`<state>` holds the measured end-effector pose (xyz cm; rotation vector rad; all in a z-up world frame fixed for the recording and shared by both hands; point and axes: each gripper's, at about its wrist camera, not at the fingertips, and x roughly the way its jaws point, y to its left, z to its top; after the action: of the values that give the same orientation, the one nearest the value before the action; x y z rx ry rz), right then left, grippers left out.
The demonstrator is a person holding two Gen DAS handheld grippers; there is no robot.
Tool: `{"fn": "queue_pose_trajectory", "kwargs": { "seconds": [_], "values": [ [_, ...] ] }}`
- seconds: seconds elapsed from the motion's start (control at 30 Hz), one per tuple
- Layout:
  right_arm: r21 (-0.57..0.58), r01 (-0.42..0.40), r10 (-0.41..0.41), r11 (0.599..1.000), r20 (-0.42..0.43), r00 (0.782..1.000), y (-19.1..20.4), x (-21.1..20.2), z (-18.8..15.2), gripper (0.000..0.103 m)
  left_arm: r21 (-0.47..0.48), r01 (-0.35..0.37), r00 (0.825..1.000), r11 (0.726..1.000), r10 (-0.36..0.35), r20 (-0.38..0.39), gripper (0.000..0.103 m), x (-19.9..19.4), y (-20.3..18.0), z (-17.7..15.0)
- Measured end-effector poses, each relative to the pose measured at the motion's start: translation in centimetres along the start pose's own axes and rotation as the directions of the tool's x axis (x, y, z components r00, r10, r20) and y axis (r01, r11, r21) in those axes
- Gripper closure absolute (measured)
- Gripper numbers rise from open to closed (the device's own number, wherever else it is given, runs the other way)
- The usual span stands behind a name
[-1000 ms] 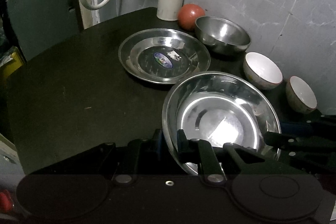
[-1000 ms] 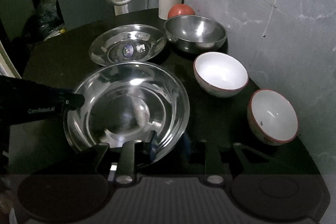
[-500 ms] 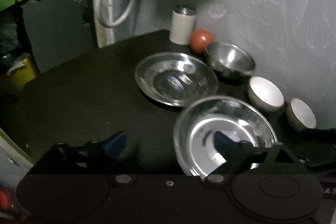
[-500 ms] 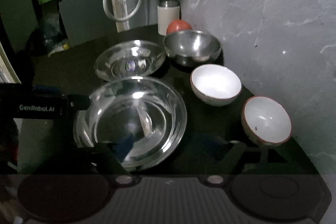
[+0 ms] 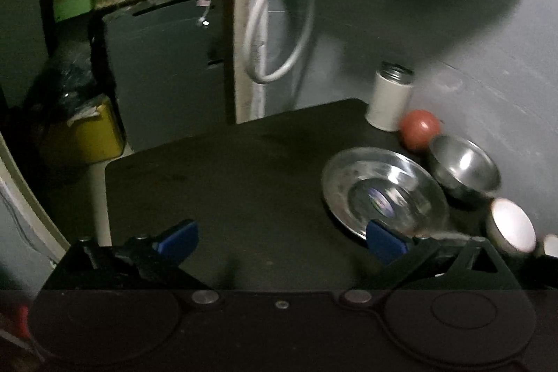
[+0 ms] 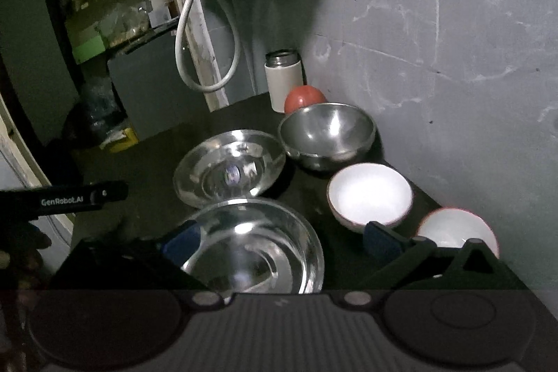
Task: Organize plates and bowls
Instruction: 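Open both grippers and release the stacked plate, then move both grippers to the small labeled steel plate and grasp its rim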
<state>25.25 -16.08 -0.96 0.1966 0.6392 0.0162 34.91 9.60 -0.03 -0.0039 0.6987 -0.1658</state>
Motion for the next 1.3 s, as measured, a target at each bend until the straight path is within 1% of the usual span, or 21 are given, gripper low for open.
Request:
{"fn": "queue_pose_trajectory", "kwargs": {
  "seconds": [0.03, 0.07, 0.2, 0.37, 0.53, 0.7, 0.9, 1.07, 1.1, 1.13, 1.27, 1.3],
  "values": [
    [0.004, -0.015, 0.015, 1.000, 0.002, 1.000, 0.0, 0.7, 0.8, 0.001, -0.010, 0.002, 1.000, 1.000, -0.002, -0.007, 0.001, 0.5, 0.3, 0.4],
    [0.004, -0.015, 0.015, 1.000, 0.002, 1.000, 0.0, 0.7, 0.8, 0.001, -0.021, 0.008, 1.000, 1.000, -0.009, -0.019, 0.001, 1.2, 0.7, 0.8],
    [0.012, -0.048, 0.048, 0.999, -0.010, 0.999, 0.2, 2.8, 2.5, 0.000, -0.051, 0.027, 0.999, 0.998, -0.029, -0.046, 0.001, 3.7, 1.6, 1.9],
    [0.022, -0.061, 0.061, 0.998, -0.040, 0.997, 0.5, 5.8, 3.9, 0.001, -0.064, 0.051, 0.995, 0.997, -0.056, -0.080, 0.001, 6.8, 1.5, 3.1],
    [0.057, -0.051, 0.055, 0.997, -0.066, 0.996, 0.2, 8.3, 4.4, 0.001, -0.055, 0.063, 0.993, 0.996, -0.068, -0.097, 0.001, 9.1, 1.1, 4.0],
    [0.065, -0.054, 0.059, 0.996, -0.067, 0.996, 0.4, 9.4, 4.4, 0.001, -0.061, 0.094, 0.989, 0.994, -0.100, -0.104, 0.001, 10.4, 0.8, 4.4],
    [0.052, -0.055, 0.058, 0.997, -0.055, 0.997, 1.4, 10.4, 4.5, 0.006, -0.062, 0.109, 0.986, 0.992, -0.116, -0.119, 0.001, 11.3, 0.3, 4.4],
    [0.069, -0.045, 0.051, 0.997, -0.081, 0.995, 1.7, 12.0, 4.4, 0.014, -0.076, 0.130, 0.981, 0.989, -0.140, -0.133, 0.002, 11.8, -0.2, 4.3],
    [0.066, -0.038, 0.044, 0.997, -0.086, 0.995, 1.8, 12.2, 4.4, 0.017, -0.076, 0.138, 0.979, 0.987, -0.148, -0.140, 0.002, 11.8, -0.3, 4.2],
    [0.058, -0.025, 0.030, 0.998, -0.090, 0.995, 1.9, 12.5, 4.3, 0.021, -0.079, 0.144, 0.978, 0.986, -0.154, -0.142, 0.003, 11.8, -0.3, 4.2],
    [0.039, -0.011, 0.015, 0.999, -0.103, 0.995, 1.9, 13.0, 3.9, 0.025, -0.092, 0.154, 0.977, 0.984, -0.166, -0.137, 0.010, 11.7, -0.3, 4.2],
    [0.035, -0.009, 0.013, 0.999, -0.105, 0.994, 1.9, 13.1, 3.9, 0.028, -0.096, 0.160, 0.976, 0.982, -0.172, -0.136, 0.012, 11.7, -0.3, 4.2]
  ]
}}
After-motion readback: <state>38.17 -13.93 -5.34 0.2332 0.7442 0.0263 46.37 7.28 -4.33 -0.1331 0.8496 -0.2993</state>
